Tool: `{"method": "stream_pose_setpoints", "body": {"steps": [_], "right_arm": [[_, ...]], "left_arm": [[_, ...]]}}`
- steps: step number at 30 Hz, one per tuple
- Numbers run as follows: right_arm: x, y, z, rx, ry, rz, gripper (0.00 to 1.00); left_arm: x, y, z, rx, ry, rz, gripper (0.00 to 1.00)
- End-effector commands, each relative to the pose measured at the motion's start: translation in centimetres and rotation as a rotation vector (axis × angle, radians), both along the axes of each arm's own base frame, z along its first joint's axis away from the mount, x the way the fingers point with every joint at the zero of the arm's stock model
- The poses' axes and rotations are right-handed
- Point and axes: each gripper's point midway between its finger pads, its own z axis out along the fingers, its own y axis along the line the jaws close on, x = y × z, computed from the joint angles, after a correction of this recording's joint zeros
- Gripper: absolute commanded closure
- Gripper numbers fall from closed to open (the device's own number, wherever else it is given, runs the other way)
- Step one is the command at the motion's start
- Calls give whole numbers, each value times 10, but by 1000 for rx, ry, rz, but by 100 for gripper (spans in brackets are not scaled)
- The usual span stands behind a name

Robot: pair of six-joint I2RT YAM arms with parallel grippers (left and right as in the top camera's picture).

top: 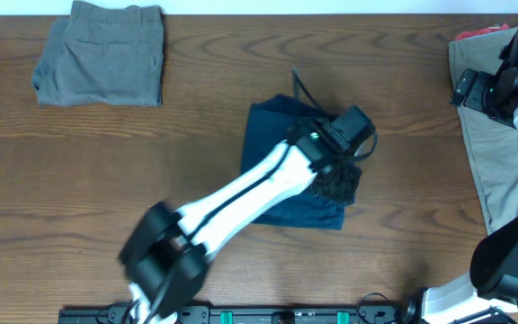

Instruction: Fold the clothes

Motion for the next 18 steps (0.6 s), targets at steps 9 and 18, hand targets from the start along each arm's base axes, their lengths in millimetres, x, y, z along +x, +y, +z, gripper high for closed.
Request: {"method": "stream_pose_setpoints", "body": {"steps": [9,18], "right_arm": [[1,-4,2,-14,-1,1,1],[1,-4,2,-14,-1,1,1]], "left_arm": [[87,6,6,-39,-228,167,76],[138,-13,-70,-52,-249,193,76]]}}
